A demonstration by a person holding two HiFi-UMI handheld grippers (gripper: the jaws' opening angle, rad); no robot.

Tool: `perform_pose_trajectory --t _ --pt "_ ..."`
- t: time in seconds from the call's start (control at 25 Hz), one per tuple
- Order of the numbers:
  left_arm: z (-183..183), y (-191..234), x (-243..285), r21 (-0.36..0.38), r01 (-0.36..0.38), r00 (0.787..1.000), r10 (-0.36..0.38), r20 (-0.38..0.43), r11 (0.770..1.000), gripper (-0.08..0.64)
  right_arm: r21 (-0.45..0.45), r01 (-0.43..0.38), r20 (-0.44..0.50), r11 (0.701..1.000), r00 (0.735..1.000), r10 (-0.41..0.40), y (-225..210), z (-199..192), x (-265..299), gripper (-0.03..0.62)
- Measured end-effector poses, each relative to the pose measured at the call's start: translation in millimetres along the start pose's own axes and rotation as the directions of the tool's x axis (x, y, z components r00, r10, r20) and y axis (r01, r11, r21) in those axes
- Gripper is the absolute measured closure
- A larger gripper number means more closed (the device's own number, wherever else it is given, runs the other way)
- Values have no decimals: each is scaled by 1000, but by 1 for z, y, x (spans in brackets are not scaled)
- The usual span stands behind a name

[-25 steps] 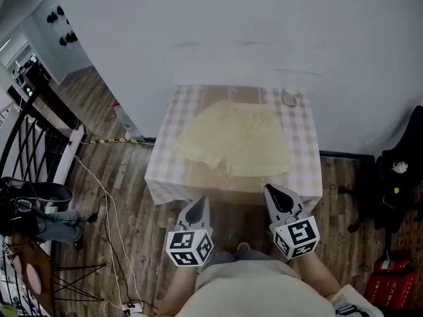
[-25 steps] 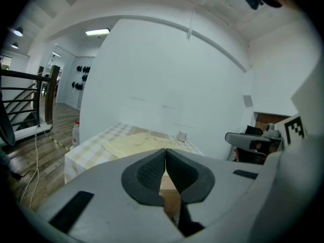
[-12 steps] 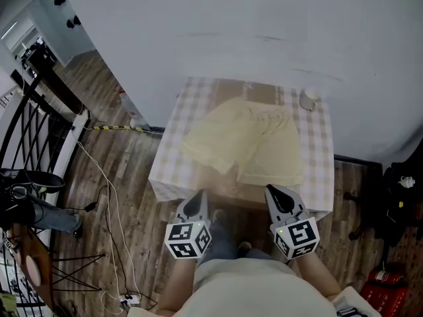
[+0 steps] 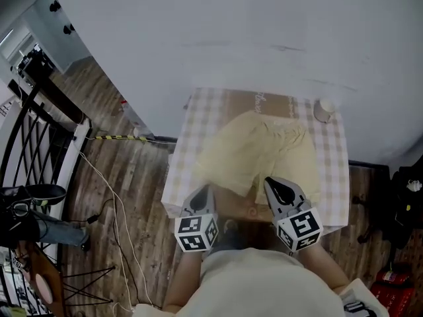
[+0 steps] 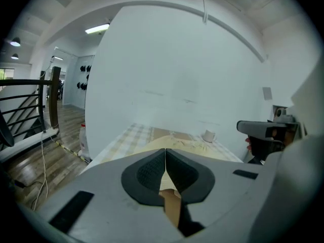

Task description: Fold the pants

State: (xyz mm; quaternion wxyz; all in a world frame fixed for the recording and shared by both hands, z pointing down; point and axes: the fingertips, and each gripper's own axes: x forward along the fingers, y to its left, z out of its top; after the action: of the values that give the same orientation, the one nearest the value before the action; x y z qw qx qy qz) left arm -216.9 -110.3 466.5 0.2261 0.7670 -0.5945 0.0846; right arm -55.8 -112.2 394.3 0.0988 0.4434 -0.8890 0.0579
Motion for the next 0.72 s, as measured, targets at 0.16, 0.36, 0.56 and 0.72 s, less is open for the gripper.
perform_pose_trajectory --t 0.16,0.36,0.56,0.72 --pt "6 24 23 18 13 1000 -12 -26 1000 555 28 19 -10 999 1000 -19 1 1 29 591" --pt "2 60 50 26 1 998 0 -63 1000 555 42 42 -37 998 998 -41 0 -4 56 591" --pt "-21 95 73 32 -3 990 7 -138 999 555 45 64 -62 997 996 -62 0 -11 77 591" --pt "-36 115 90 50 3 980 7 -199 999 554 28 65 -83 997 995 -63 2 -15 89 591"
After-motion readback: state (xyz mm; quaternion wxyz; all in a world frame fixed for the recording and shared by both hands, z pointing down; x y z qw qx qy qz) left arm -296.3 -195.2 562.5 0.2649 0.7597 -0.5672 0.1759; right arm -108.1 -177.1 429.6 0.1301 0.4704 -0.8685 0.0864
